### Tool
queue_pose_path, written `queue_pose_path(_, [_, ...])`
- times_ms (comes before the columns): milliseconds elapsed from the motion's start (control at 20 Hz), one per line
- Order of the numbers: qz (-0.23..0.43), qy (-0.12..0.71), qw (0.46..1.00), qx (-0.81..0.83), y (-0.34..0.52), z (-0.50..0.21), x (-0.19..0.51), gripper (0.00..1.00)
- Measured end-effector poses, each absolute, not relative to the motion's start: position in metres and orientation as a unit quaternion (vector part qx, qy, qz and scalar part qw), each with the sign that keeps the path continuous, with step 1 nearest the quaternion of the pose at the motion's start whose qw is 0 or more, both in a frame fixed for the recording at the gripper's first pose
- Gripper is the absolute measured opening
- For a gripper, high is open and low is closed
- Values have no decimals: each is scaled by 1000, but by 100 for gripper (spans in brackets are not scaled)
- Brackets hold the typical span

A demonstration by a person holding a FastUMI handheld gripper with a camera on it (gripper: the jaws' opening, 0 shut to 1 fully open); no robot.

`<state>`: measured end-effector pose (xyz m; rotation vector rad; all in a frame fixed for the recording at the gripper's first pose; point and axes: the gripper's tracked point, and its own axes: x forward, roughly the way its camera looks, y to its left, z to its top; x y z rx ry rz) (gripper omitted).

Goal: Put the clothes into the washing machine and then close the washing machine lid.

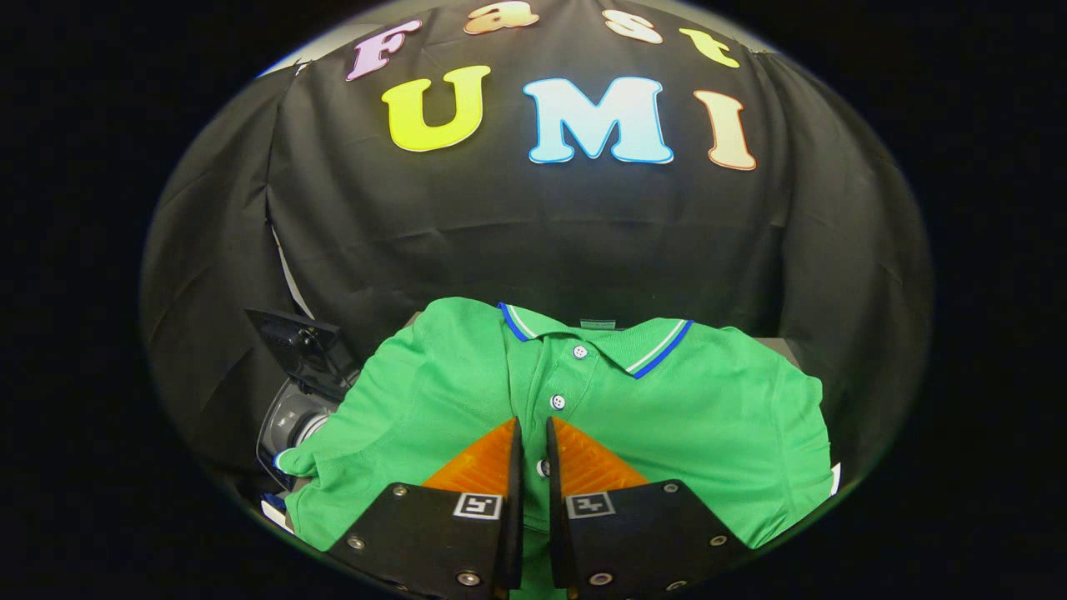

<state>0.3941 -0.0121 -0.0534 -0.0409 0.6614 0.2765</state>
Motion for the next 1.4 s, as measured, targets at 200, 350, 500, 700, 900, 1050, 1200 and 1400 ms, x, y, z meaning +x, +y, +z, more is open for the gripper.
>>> queue_pose_path(200, [148, 311, 939, -6, -12, -49, 394, 1])
queue_pose_path(350, [154, 285, 946, 10, -12, -39, 395, 0])
queue_pose_path(500, [166, 268, 949, 30, -9, -23, 396, 0])
queue_pose_path(700, [181, 222, 956, 71, 0, 11, 392, 0])
queue_pose_path(900, [213, 185, 955, 92, 22, 46, 380, 0])
queue_pose_path(1050, [230, 160, 955, 93, 39, 69, 371, 0])
queue_pose_path(1200, [245, 144, 953, 105, 61, 86, 359, 0])
queue_pose_path(1400, [266, 134, 947, 115, 92, 104, 346, 0])
